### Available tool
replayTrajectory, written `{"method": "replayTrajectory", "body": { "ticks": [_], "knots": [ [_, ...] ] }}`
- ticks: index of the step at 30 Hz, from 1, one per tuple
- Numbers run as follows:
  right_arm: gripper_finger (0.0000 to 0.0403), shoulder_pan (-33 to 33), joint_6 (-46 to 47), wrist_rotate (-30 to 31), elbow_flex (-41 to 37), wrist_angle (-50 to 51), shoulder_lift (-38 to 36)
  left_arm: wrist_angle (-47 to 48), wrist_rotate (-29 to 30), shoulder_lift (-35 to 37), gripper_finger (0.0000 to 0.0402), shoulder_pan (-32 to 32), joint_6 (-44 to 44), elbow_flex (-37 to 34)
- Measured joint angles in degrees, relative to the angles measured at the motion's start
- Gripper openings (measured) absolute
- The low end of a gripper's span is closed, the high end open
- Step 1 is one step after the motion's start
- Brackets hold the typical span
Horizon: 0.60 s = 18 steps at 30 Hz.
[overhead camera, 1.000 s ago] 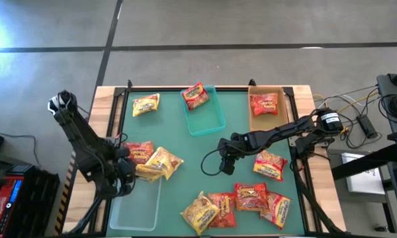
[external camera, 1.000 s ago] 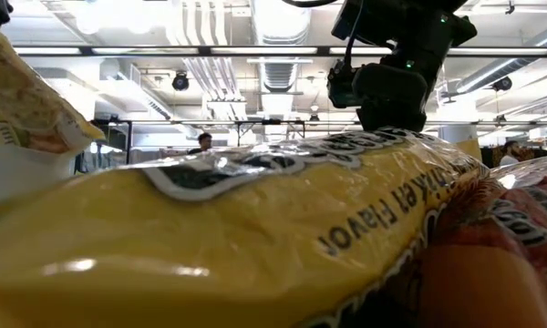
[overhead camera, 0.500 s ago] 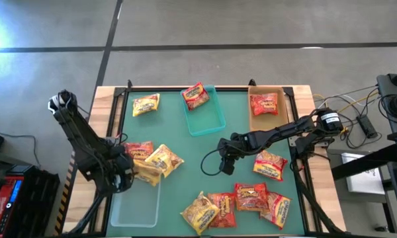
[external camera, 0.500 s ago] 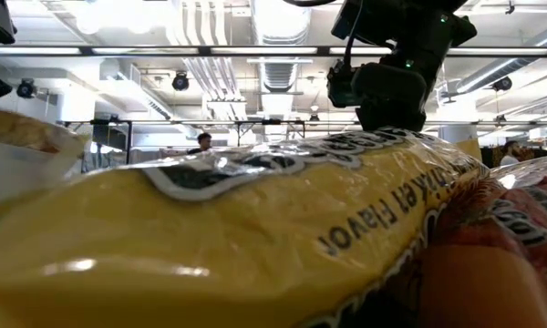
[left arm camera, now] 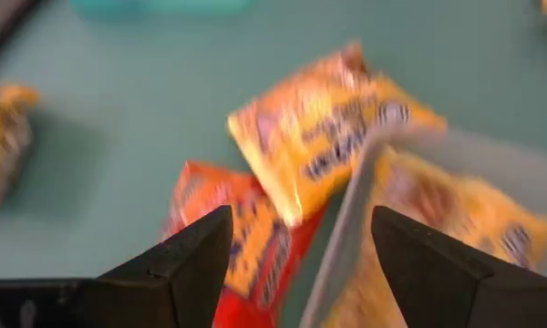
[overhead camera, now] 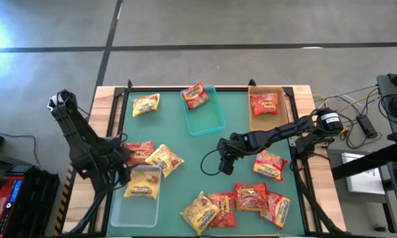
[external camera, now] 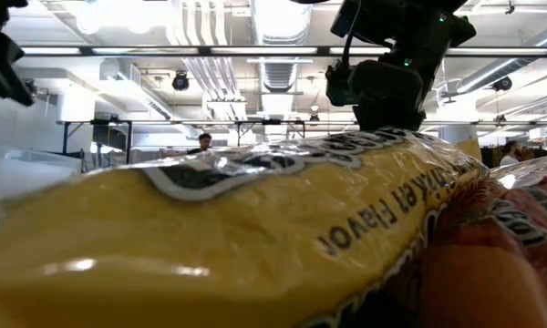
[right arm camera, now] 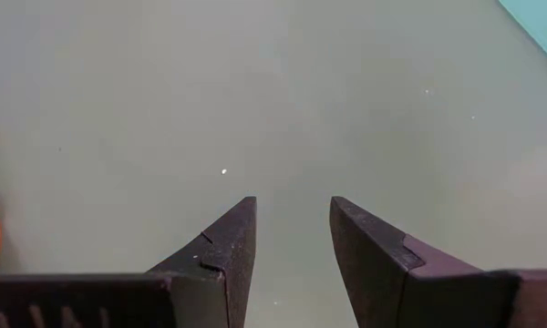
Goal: Sort Maruchan noodles
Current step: Put the middle left yellow noodle pack into the transparent bin
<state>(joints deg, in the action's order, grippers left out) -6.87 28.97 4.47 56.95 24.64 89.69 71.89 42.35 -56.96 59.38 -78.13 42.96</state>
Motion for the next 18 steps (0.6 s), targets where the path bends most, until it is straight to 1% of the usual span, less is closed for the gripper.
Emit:
{"method": "replayTrajectory", "body": {
  "ticks": [2, 5, 7, 9, 12, 16, 18],
  "knots": [
    [0.0132, 0.00, 0.01, 0.01, 0.00, -0.03, 0.00, -1.66, 2.80, -0.01, 0.0245, -0.73, -0.59, -0.39],
    [0.0132, 0.00, 0.01, 0.00, 0.00, -0.04, 0.00, -5.80, 4.92, -0.01, 0.0245, -2.99, -0.70, -1.23],
    [0.0132, 0.00, -0.01, 0.02, 0.00, -0.04, 0.00, -9.45, 5.67, -0.01, 0.0245, -5.20, 2.23, -1.96],
    [0.0132, 0.00, 0.01, 0.01, 0.00, -0.04, 0.00, -14.15, 5.72, -0.03, 0.0245, -8.28, 7.79, -2.84],
    [0.0132, 0.00, 0.01, 0.02, 0.00, -0.07, 0.00, -22.40, 3.63, -0.06, 0.0245, -13.51, 17.49, -3.66],
    [0.0132, 0.00, 0.01, 0.01, 0.00, -0.07, 0.00, -31.75, -1.08, -0.06, 0.0245, -20.28, 29.39, -4.38],
    [0.0132, 0.00, 0.01, 0.00, 0.00, -0.07, 0.00, -37.29, -4.42, -0.06, 0.0246, -23.42, 34.87, -5.06]
  ]
}}
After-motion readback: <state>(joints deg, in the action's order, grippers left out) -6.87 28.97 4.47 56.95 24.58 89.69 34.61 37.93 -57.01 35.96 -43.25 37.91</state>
